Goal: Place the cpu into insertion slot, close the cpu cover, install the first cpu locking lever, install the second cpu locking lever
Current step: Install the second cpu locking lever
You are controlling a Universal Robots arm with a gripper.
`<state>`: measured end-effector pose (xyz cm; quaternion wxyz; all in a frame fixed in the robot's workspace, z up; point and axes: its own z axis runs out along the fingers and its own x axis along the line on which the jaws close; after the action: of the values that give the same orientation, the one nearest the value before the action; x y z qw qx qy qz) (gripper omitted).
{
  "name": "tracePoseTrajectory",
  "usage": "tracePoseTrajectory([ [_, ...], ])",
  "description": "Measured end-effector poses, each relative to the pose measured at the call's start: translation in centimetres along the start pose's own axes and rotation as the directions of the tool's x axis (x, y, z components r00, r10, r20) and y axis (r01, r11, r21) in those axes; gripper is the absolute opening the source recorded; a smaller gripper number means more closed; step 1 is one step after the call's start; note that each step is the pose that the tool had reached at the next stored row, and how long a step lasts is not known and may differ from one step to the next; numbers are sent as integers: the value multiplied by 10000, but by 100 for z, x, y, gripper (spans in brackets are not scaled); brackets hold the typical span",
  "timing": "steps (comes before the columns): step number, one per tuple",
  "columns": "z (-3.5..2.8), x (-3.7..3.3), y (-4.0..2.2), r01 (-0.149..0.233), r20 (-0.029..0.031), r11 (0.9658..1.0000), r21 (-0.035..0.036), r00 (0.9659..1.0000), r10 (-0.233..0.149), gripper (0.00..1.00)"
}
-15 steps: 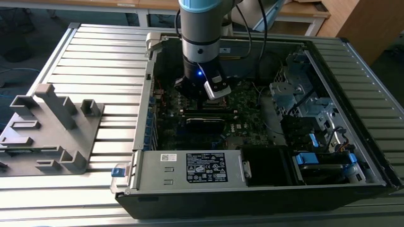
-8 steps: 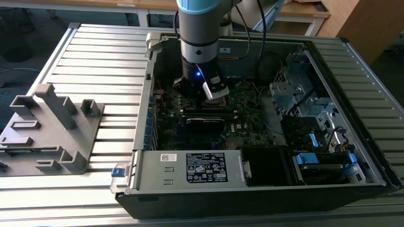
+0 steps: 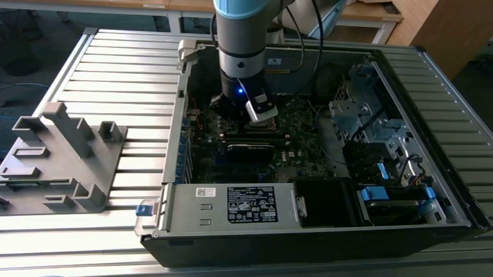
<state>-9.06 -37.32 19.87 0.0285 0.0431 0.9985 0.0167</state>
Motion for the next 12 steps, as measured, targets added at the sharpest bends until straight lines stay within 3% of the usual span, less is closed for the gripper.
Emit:
tracePoseTrajectory([
  [8, 1, 0, 0, -1, -1, 10000, -17, 10000, 1, 10],
  [12, -38, -3, 2, -1, -1, 10000, -18, 10000, 1, 10],
])
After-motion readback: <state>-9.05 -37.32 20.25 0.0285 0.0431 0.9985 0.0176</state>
